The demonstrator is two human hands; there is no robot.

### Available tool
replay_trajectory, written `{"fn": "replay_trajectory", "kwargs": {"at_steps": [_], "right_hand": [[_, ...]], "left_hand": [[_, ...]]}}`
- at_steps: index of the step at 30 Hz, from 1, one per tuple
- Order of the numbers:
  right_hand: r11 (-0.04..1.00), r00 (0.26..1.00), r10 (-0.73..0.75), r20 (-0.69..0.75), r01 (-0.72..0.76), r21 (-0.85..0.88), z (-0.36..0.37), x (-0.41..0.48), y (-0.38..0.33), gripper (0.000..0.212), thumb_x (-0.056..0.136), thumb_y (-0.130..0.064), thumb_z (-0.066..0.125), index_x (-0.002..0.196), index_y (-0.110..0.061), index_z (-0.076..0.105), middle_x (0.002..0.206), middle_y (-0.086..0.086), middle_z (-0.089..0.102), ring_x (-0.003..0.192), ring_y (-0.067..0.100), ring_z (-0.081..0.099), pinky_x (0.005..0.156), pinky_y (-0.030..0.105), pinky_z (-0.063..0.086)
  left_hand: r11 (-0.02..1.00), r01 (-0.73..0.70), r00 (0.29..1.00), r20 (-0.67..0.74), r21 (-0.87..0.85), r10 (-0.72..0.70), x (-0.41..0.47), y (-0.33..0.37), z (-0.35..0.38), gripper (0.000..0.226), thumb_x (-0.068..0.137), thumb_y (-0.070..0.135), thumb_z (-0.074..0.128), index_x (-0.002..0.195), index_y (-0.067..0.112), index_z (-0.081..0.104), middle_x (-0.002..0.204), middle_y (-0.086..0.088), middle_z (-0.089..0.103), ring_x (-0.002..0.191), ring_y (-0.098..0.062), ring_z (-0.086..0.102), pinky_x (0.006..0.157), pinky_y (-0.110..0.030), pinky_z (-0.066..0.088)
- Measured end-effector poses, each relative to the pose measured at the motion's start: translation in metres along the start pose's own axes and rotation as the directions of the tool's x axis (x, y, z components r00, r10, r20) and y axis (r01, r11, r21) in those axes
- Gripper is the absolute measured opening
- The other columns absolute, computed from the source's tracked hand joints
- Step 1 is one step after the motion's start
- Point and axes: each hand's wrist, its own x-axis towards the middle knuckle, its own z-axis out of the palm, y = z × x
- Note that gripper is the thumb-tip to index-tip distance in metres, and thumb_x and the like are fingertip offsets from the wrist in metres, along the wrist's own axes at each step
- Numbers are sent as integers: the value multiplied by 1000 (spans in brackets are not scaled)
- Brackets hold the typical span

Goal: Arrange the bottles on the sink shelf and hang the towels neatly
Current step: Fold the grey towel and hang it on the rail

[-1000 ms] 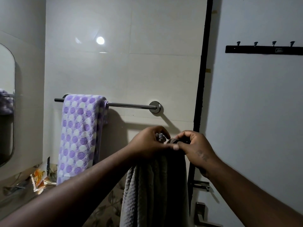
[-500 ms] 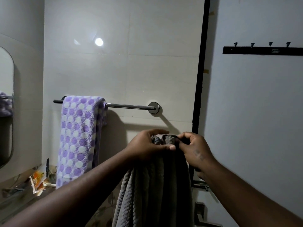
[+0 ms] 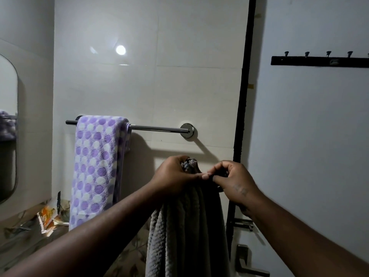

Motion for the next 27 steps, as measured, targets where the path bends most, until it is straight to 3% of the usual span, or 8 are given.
{"fn": "replay_trajectory", "kwargs": {"at_steps": [4,7,10,13,15,18,23,27], "right_hand": [[985,1000,26,-4,-25,170,10,5,-8,13,90,-1,68,90,-13,65,86,8,71,73,14,68,73,36,60],[974,997,58,52,-68,217,6,6,-9,19,91,-16,74,95,-16,55,85,11,63,73,21,60,67,37,51],[998,986,59,157,-52,-46,-2,2,-8,16,91,-14,71,99,-13,58,83,9,65,74,21,61,71,40,53],[942,990,53,130,-7,-336,-8,0,-4,9,85,-12,66,91,-18,64,84,5,70,73,21,67,76,44,57],[934,1000,-26,11,28,-357,-8,0,-6,9,84,-13,67,85,-22,66,82,-1,71,76,19,68,76,42,57],[979,991,-116,-64,103,-174,0,3,-15,13,87,-11,69,90,-21,61,82,-4,68,72,14,67,70,35,55],[974,994,-102,39,108,-197,-2,7,-9,19,89,-18,70,94,-23,53,82,-2,62,71,12,56,73,36,53],[928,995,6,103,33,-372,-5,1,1,9,77,-21,70,82,-25,64,80,-1,72,76,21,70,78,49,60]], "left_hand": [[996,-62,998,23,-60,63,-1,5,9,27,69,29,94,86,25,73,81,9,79,78,-6,73,85,-41,60],[994,-103,994,-46,-25,102,2,7,8,19,65,33,80,79,28,68,70,12,70,70,-8,63,78,-47,58],[994,-90,982,-160,60,99,4,9,3,21,66,34,74,78,24,60,65,11,61,66,-13,56,73,-48,54],[996,-90,977,-190,28,93,6,7,-4,15,73,32,75,84,23,68,76,6,73,80,-18,71,85,-48,58],[996,-86,994,-67,28,88,4,4,-3,26,74,38,85,95,26,75,88,9,79,90,-12,75,92,-45,59],[990,-92,992,95,109,82,0,2,6,53,62,57,85,111,41,74,99,18,79,98,-2,74,97,-41,59],[986,-22,993,-115,167,42,6,3,3,18,66,53,70,79,42,72,86,11,79,88,-10,74,86,-43,59],[993,-9,989,-149,116,26,6,-1,-1,34,63,65,73,84,38,75,77,13,78,81,-9,75,81,-44,61]]}}
